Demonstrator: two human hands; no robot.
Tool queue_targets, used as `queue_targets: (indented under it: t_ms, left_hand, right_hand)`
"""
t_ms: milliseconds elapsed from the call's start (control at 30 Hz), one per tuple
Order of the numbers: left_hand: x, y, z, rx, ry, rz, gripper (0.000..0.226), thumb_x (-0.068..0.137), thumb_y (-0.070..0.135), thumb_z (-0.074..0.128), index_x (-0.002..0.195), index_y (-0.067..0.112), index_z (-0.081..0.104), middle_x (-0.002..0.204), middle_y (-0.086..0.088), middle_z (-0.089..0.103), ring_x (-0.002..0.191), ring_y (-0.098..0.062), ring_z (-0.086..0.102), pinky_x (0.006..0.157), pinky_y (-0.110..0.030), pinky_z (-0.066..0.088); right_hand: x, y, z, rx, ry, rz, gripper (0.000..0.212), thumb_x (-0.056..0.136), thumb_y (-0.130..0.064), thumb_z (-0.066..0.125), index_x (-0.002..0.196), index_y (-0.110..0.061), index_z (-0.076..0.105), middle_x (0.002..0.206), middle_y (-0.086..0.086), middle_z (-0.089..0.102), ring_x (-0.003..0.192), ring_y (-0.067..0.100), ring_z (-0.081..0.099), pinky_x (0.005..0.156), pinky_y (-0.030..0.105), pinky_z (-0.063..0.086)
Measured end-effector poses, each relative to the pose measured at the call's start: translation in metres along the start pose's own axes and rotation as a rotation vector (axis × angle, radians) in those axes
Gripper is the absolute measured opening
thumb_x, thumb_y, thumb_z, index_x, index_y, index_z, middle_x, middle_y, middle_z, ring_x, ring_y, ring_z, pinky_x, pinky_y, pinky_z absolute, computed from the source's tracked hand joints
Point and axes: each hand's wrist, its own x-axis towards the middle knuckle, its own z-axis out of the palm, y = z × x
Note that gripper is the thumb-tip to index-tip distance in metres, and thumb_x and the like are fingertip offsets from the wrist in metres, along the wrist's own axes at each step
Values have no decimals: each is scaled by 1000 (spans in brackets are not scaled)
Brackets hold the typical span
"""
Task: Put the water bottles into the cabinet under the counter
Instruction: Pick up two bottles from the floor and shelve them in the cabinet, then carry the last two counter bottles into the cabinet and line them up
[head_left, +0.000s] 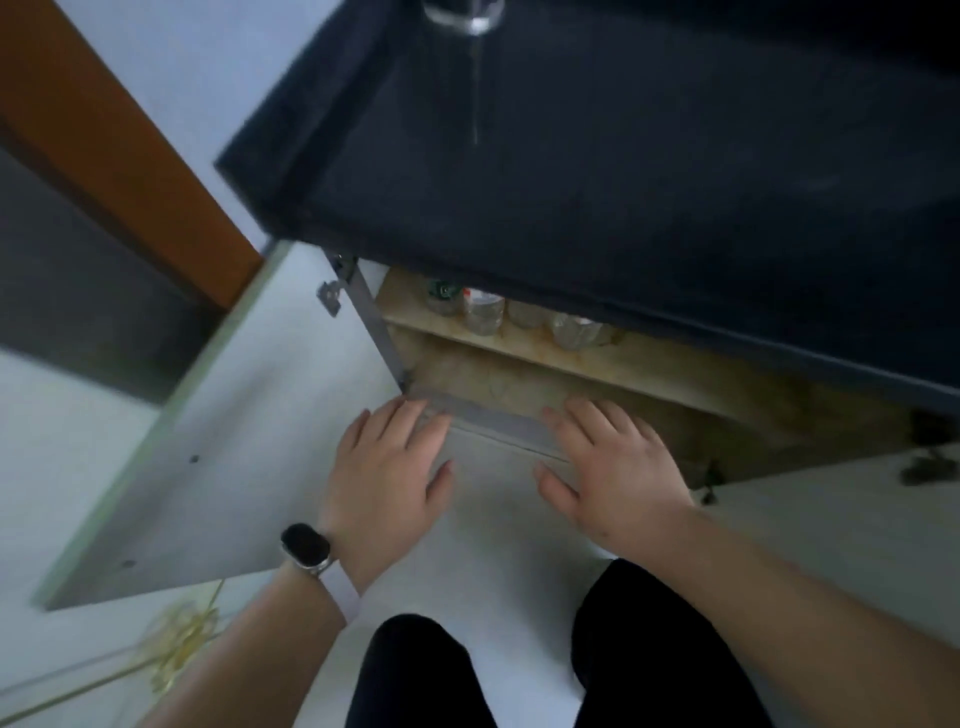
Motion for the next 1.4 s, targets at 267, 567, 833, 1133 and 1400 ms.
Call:
queue_targets:
  t_ms: [267,567,833,1133,1400]
  left_hand:
    - [-25,42,-163,105,-18,91,50,93,46,40,128,19,64,132,-8,64,123,-31,58,101,-47,47]
    - [-40,82,-264,53,225,331,44,93,42,52,127,17,65,132,-8,63,125,-30,56,104,-48,43]
    - [-47,144,-296,-72,327,623,46,90,40,55,128,16,66,131,-9,64,124,-31,57,104,-53,45]
    - [-55,262,-305,-4,304,940,48,93,44,50,132,19,62,131,-6,65,124,-28,58,104,-50,48]
    - [-80,430,-303,-3,339,1095,45,90,38,64,130,16,63,128,-9,66,122,-30,60,100,-54,50]
  right_hand:
    - [-63,-31,-165,14,40,-36,56,88,-56,33,119,-20,63,121,4,62,113,29,59,92,43,49]
    - [-142,-55,-258,-120,178,43,52,89,-55,40,123,-23,62,125,0,61,116,25,57,99,41,44]
    - [-243,-59,-296,-108,285,329,60,92,-60,34,140,-27,48,140,-4,53,130,23,48,108,40,37]
    - [-352,-10,-303,-145,443,515,53,89,-55,40,128,-23,58,125,1,63,115,28,60,97,42,48]
    - [-482,90,-294,-153,499,653,55,89,-55,41,127,-20,59,127,6,63,116,32,60,97,47,50]
